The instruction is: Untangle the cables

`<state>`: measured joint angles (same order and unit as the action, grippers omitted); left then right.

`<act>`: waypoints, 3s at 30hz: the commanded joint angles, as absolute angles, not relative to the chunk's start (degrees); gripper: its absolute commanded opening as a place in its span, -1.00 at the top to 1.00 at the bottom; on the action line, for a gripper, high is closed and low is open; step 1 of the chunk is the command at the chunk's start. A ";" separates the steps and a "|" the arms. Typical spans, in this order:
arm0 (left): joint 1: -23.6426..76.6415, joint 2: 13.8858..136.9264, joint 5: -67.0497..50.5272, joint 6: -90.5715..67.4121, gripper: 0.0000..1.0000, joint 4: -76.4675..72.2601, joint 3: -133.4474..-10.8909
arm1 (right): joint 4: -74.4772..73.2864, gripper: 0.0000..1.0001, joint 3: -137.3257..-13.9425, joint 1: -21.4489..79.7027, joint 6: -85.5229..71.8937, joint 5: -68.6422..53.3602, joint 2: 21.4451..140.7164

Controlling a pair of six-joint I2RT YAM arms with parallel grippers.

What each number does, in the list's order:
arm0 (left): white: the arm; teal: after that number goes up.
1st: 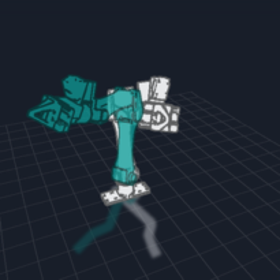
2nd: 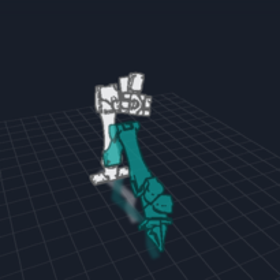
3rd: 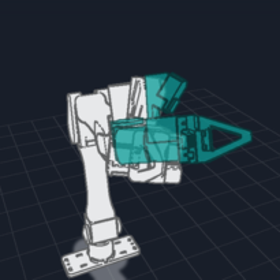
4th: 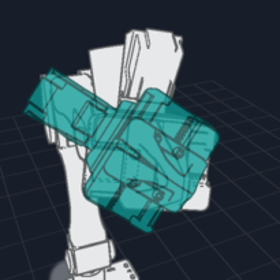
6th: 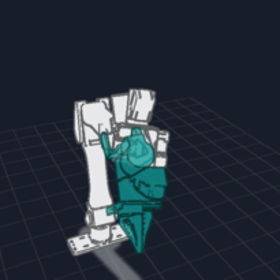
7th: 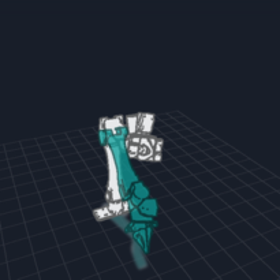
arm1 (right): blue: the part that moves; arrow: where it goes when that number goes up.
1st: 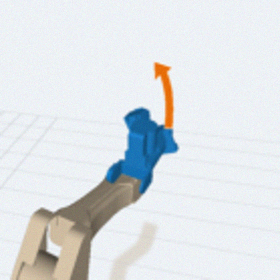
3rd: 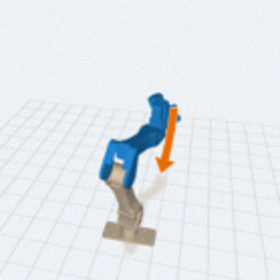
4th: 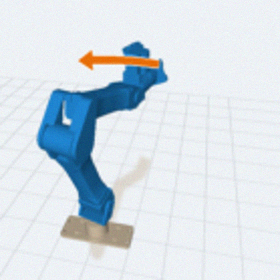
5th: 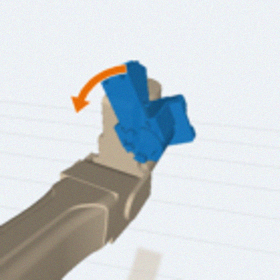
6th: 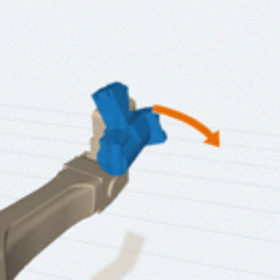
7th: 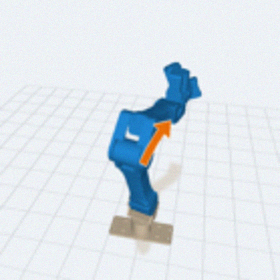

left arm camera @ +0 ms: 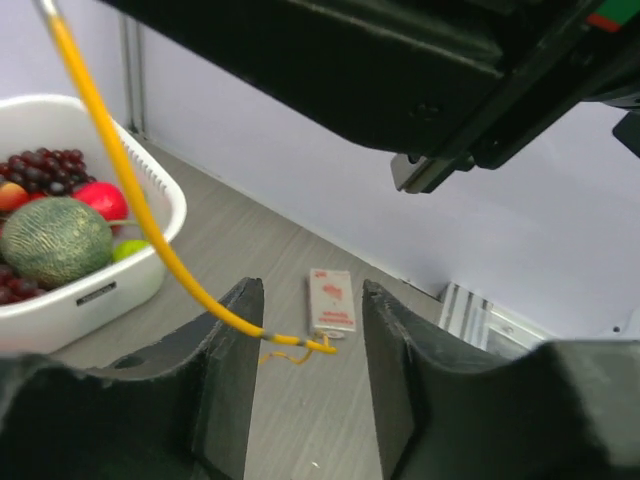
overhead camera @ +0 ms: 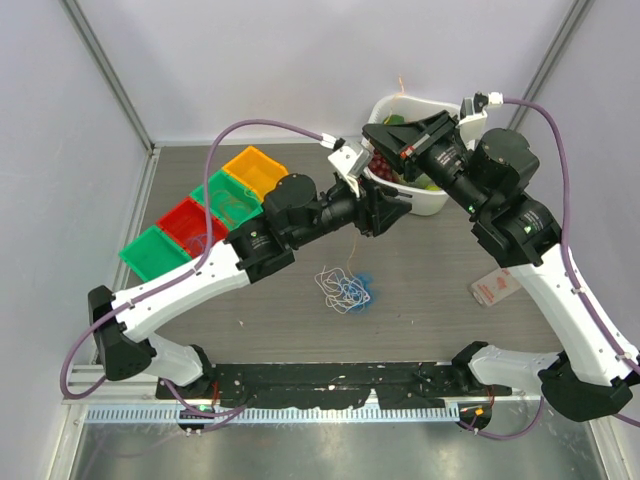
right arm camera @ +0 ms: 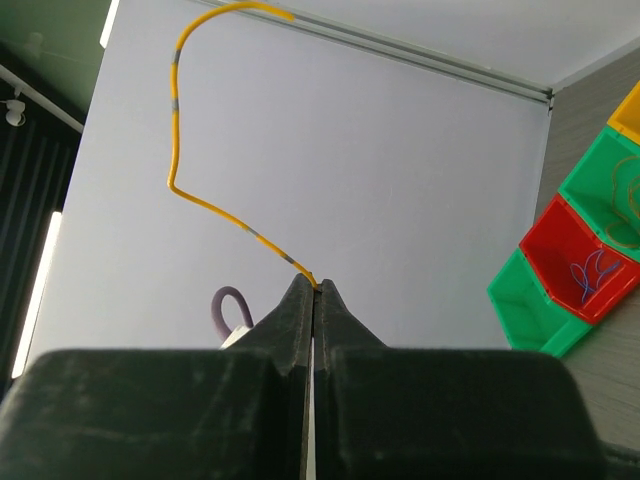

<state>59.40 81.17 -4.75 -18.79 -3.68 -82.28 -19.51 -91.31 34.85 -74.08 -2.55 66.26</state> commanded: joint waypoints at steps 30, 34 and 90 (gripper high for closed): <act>32.87 72.69 -29.27 -86.74 1.00 2.73 -78.40 | -21.54 -0.51 -73.49 28.65 -14.33 -33.57 60.20; 32.96 71.90 -29.36 -88.50 1.00 2.81 -77.52 | -19.08 -0.47 -72.07 32.77 -9.50 -27.43 60.91; 31.30 72.79 -31.13 -82.11 0.44 13.07 -69.96 | -16.16 0.98 -86.13 42.89 -16.09 -9.23 61.52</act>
